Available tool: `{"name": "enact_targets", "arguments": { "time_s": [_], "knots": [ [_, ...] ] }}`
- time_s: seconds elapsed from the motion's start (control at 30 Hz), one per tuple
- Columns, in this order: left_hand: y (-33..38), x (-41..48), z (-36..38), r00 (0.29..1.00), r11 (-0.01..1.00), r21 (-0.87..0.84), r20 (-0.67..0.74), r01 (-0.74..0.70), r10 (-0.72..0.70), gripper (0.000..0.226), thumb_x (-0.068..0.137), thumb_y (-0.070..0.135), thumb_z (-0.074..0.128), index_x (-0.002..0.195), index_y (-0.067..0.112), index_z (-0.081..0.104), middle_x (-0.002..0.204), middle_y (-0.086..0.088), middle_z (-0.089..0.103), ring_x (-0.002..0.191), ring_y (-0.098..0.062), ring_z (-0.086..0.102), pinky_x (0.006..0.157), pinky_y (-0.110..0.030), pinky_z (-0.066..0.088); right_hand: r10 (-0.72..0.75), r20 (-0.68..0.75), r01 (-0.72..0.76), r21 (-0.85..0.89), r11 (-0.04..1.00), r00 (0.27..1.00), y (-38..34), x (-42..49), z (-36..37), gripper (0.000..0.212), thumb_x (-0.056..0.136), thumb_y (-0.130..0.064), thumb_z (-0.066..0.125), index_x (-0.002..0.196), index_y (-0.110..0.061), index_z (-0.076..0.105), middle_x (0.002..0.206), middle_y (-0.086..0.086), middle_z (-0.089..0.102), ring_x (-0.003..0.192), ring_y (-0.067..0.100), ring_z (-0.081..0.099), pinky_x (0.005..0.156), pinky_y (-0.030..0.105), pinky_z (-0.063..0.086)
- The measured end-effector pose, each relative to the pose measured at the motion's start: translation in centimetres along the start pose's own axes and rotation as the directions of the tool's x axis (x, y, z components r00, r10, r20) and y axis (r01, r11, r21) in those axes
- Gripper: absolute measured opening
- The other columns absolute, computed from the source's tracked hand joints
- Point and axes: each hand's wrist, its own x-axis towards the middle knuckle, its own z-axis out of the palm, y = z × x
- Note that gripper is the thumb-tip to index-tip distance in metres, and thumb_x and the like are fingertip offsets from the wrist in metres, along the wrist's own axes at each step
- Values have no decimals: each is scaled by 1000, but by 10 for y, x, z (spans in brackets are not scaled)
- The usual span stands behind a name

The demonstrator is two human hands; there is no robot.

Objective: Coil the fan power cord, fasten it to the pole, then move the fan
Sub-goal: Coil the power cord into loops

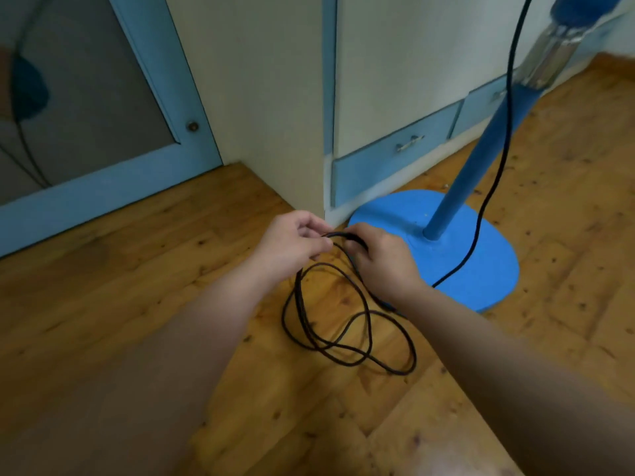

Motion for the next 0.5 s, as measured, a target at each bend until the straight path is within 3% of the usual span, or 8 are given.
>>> {"name": "enact_targets", "arguments": {
  "time_s": [0.1, 0.2, 0.37, 0.5],
  "knots": [
    [10, -8, -11, 1000, 999, -38, -4, 19, -20, 2, 83, 4, 63, 84, 6, 63, 67, -4, 60, 44, 2, 54, 51, -10, 45, 114, -109, -97, 153, 983, 987, -11, 9, -17, 22, 92, -20, 50, 108, -12, 62, 99, 10, 68, 96, 29, 58, 72, 31, 37],
    [8, -12, -10, 998, 995, -75, -16, 64, -66, 20, 89, 20, 58, 72, 10, 61, 65, -1, 63, 59, -10, 59, 63, -19, 50, 269, -142, -208, 341, 917, 953, -18, 16, -29, 17, 92, -20, 49, 99, -13, 62, 75, -3, 58, 82, 22, 54, 68, 28, 36],
    [9, -10, 2, 986, 949, -289, -73, 124, -151, 33, 91, 34, 52, 64, 15, 50, 53, 1, 46, 55, -16, 48, 67, -33, 48, 463, -135, -299, 602, 741, 876, -21, 22, -28, 14, 90, -19, 50, 88, -15, 63, 86, 7, 66, 79, 21, 58, 77, 39, 50],
    [19, -5, -1, 988, 955, -291, -117, 65, -103, 36, 91, 34, 52, 60, 17, 42, 51, 3, 33, 48, -12, 34, 55, -28, 35, 546, -72, -332, 725, 604, 835, -25, 17, -16, 19, 94, -17, 45, 80, -21, 57, 82, 4, 66, 78, 19, 59, 78, 40, 52]
  ]
}}
